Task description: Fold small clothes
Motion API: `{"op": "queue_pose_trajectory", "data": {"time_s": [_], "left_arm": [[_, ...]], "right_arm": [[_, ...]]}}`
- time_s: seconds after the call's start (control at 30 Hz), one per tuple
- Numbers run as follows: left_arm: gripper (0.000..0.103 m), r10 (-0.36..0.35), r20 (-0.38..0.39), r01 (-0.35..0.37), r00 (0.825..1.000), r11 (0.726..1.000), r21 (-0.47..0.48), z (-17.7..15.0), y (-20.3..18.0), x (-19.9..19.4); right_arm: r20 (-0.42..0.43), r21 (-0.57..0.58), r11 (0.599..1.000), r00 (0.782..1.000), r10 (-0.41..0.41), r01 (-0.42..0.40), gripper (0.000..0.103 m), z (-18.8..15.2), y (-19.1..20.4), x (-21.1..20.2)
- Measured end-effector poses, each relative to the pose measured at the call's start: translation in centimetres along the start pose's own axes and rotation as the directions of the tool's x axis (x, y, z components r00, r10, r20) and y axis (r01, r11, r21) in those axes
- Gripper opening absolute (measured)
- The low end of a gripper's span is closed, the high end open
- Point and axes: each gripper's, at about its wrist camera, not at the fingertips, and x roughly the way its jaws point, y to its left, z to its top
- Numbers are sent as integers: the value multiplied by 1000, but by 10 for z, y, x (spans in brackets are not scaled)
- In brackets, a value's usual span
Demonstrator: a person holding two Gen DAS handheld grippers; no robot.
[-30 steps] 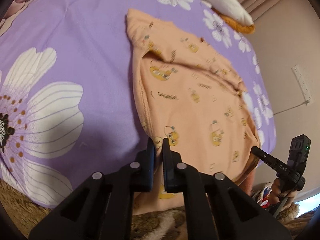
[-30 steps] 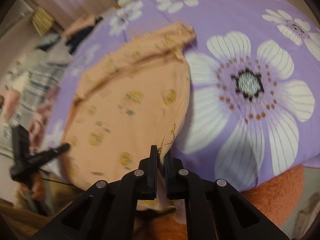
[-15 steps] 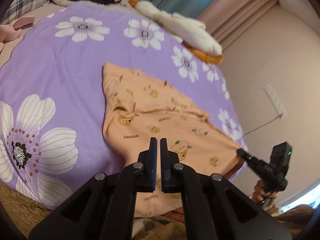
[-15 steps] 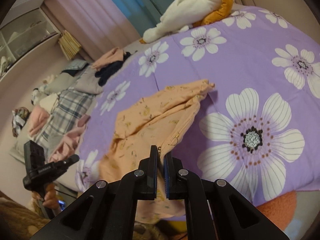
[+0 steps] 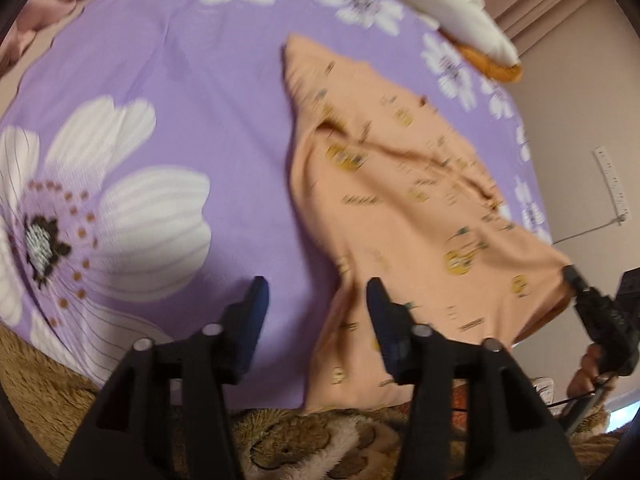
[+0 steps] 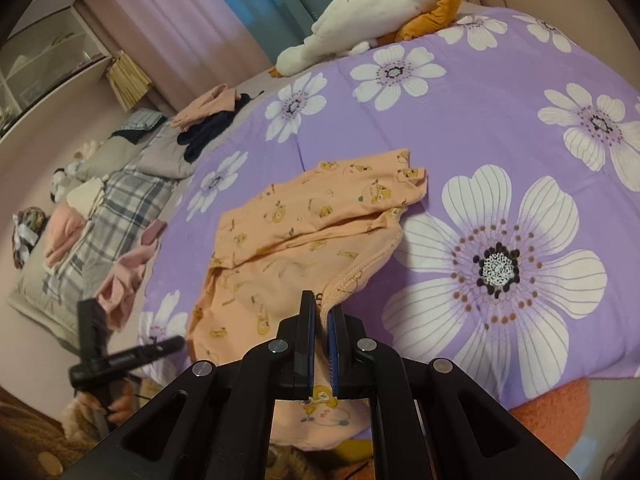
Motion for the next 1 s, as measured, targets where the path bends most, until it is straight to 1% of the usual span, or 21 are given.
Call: {"op": "queue_pose_trajectory", "data": {"time_s": [0.1,0.23,0.37,0.4,0.43,0.47,0.5,0.53,0.57,0.6,0.63,0.67,0.73,0.77,0.83,0.9,1.0], "left_arm": [[51,-16,-34,16,999,1000,0,-1,3,12],[57,-94,-42,93,995,995,-20,-1,6,19],[56,-146,-46,144,988,988,-50,1,6,24],[51,-168,-46,165,985,984,-60,2,5,27],[33,-180,-51,176,982,982,-63,2,5,28],[19,-192,-63,188,979,980,-65,2,3,31],[4,-219,-97,212,971,974,-73,2,0,37],[5,-223,-104,215,969,973,-80,1,-1,39],[4,-213,-87,207,973,975,-77,-1,-3,37],[4,-200,-53,197,978,979,-52,-2,-8,31],[4,-205,-24,204,979,978,-37,-2,-11,25],[4,-221,18,221,975,975,-20,-3,-13,14],[4,-217,42,217,975,976,6,0,-16,4],[4,-215,57,215,975,977,-1,2,-16,-2],[4,-243,75,244,967,970,-14,6,-16,-15],[4,-262,110,264,959,965,-4,9,-18,-30],[4,-311,153,312,938,950,16,13,-23,-55]], "right_arm": [[-2,-4,1000,1000,-10,10,7,0,1,1],[-11,9,1000,1000,-20,20,7,-2,0,4],[-18,15,1000,1000,-23,24,7,-3,-2,6],[-20,18,1000,1000,-24,24,7,-3,-2,6],[-20,21,999,999,-27,27,7,-3,-3,7],[-22,24,999,999,-28,29,7,-3,-4,8],[-24,27,999,999,-29,30,7,-3,-4,9],[-26,30,999,999,-29,30,7,-3,-4,9],[-27,32,999,999,-30,31,7,-3,-4,10],[-26,31,999,999,-31,32,7,-3,-3,8],[-24,30,999,999,-30,31,7,-3,-3,9],[-22,27,999,999,-28,29,7,-3,-3,8],[-19,26,1000,1000,-16,16,7,-2,-3,5],[-20,28,1000,1000,-1,2,7,-2,-3,3],[-14,27,1000,1000,4,-4,7,0,-3,-1],[0,17,1000,1000,2,-2,7,1,-1,-6],[11,12,1000,1000,8,-9,7,1,2,-10]]}}
